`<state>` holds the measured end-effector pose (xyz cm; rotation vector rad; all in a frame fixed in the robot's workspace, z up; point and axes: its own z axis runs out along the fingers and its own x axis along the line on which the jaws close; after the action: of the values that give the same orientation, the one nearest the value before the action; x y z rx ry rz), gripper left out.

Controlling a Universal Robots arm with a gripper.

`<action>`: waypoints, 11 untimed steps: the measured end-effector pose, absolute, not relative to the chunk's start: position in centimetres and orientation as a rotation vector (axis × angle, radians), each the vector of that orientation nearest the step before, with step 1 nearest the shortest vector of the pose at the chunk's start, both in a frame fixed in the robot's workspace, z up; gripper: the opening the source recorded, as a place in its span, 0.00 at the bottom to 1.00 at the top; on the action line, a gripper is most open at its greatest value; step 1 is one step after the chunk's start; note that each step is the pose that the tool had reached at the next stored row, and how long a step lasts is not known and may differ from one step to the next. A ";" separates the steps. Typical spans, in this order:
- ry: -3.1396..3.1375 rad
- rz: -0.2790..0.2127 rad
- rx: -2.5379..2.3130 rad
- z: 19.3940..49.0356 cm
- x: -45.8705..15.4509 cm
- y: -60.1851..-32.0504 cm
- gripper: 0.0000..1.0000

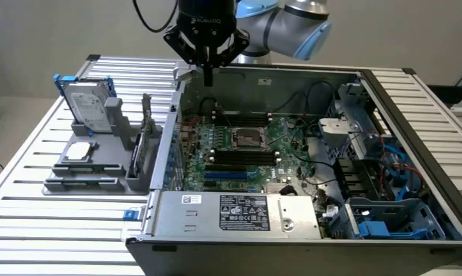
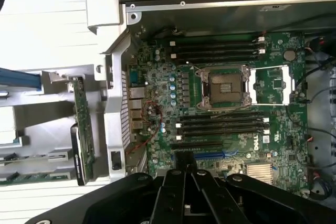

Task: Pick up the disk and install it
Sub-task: 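Reach for the disk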

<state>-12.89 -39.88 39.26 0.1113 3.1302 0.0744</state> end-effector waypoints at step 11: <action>3.173 0.069 0.115 38.9 -17.4 -39.8 0.11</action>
<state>-17.40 -39.81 38.87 0.1147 3.1727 0.0689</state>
